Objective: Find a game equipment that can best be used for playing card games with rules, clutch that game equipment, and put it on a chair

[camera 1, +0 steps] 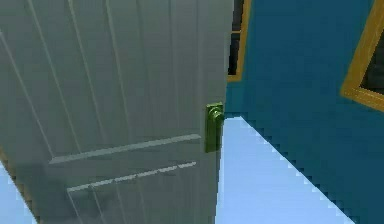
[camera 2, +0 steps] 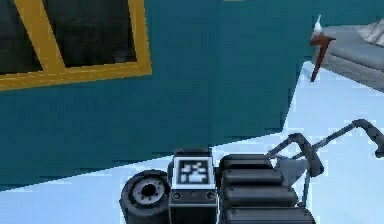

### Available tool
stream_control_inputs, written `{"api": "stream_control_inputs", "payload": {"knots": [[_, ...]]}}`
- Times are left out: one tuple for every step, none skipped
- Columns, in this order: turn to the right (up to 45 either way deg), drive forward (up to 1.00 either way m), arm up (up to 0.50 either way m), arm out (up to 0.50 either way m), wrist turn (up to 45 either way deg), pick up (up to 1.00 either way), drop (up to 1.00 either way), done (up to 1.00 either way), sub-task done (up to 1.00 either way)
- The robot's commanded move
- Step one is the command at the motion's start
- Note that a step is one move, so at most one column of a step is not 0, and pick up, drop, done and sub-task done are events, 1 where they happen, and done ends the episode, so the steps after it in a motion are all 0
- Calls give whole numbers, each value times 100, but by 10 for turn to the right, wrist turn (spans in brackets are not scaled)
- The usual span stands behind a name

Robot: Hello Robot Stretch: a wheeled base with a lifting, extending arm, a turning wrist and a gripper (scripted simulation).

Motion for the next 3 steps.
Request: {"api": "stream_control_inputs", "payload": {"knots": [[-420, 0, 0, 0, 0, 0, 0, 0, 0], [0, 30, 0, 0, 0, 0, 0, 0, 0], [-450, 0, 0, 0, 0, 0, 0, 0, 0]]}}
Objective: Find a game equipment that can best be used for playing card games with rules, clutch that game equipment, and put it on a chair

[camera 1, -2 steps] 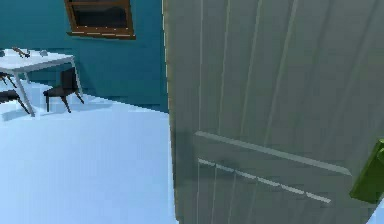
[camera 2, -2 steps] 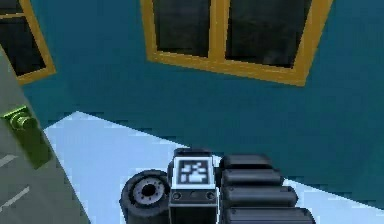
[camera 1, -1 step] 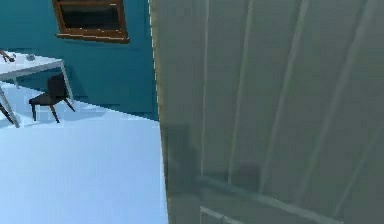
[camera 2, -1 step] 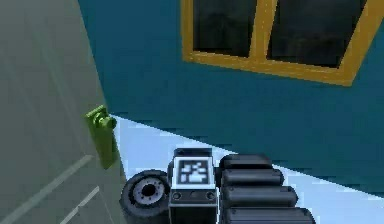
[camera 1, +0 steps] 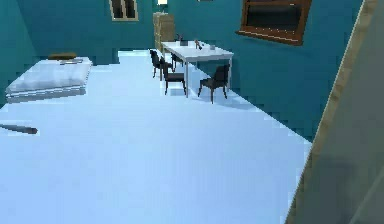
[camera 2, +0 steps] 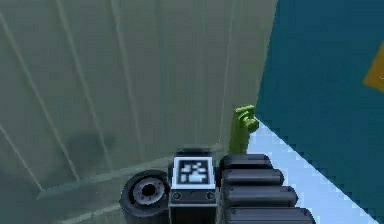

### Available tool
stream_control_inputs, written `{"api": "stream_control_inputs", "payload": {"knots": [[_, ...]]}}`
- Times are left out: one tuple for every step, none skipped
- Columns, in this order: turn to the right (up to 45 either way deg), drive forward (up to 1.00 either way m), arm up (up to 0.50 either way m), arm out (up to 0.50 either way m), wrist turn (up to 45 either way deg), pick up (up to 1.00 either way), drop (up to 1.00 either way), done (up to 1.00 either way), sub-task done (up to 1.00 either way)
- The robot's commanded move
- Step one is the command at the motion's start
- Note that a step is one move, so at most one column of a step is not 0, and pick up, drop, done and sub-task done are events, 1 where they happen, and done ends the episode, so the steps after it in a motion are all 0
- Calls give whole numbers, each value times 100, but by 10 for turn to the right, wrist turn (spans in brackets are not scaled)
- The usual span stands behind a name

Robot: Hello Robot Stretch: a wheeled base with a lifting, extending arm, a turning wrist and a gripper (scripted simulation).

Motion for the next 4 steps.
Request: {"api": "stream_control_inputs", "payload": {"knots": [[-60, 0, 0, 0, 0, 0, 0, 0, 0], [0, 100, 0, 0, 0, 0, 0, 0, 0], [0, 100, 0, 0, 0, 0, 0, 0, 0], [-30, 0, 0, 0, 0, 0, 0, 0, 0]]}}
